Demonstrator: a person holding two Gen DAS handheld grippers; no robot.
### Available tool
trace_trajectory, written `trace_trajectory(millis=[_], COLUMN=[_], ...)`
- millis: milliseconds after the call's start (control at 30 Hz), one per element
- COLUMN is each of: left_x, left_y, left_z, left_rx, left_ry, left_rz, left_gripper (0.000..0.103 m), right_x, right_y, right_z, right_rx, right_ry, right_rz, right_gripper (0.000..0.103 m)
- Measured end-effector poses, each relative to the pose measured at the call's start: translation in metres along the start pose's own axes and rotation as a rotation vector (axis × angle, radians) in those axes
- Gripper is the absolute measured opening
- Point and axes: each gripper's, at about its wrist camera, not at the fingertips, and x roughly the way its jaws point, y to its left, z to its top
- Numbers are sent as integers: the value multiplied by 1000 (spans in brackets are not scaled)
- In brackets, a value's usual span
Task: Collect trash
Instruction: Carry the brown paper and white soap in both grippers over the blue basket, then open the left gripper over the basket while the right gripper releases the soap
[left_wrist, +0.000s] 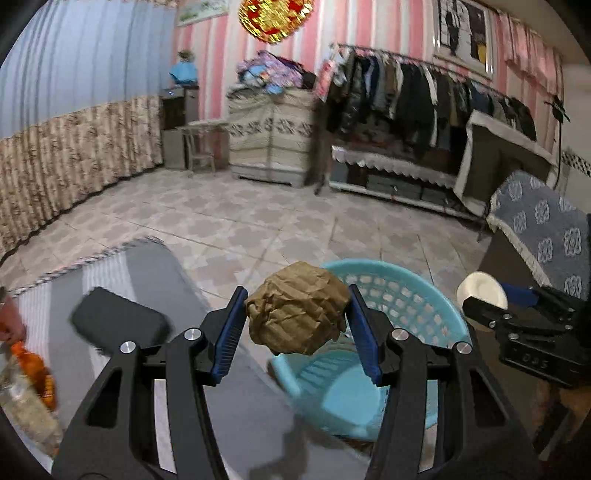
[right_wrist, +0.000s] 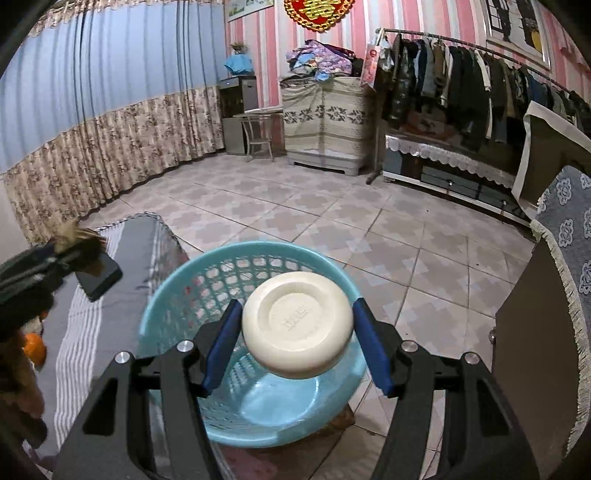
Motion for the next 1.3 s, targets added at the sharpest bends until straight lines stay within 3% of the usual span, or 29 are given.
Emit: trace_trajectory(millis=[167,333,567,667,867,1200,1300], left_x=[38,56,48,38,20,-1,-9], left_y=[-17,-16,4,17,38,57,63], left_z=[-9,-9,2,6,15,15,14], left_rx=[46,22,-15,-9,-39,-44,-49], left_ry=[68,100,64,32,-12,-41,-48], left_rz=[-25,-57,26,103,162,221,234], left_gripper=[53,59,78,85,93,96,97], right_x=[11,21,26,33,45,76,82], right_y=[-23,-26,-18,-12,5,30,33], right_z=[-10,-10,-11,-12,-9,2,4], right_rx=[56,52,64,69,67,52,47], right_ry=[27,35,28,30,29,49,47], right_rz=[-6,-2,16,22,37,32,17], right_gripper=[61,61,61,61,61,62,78])
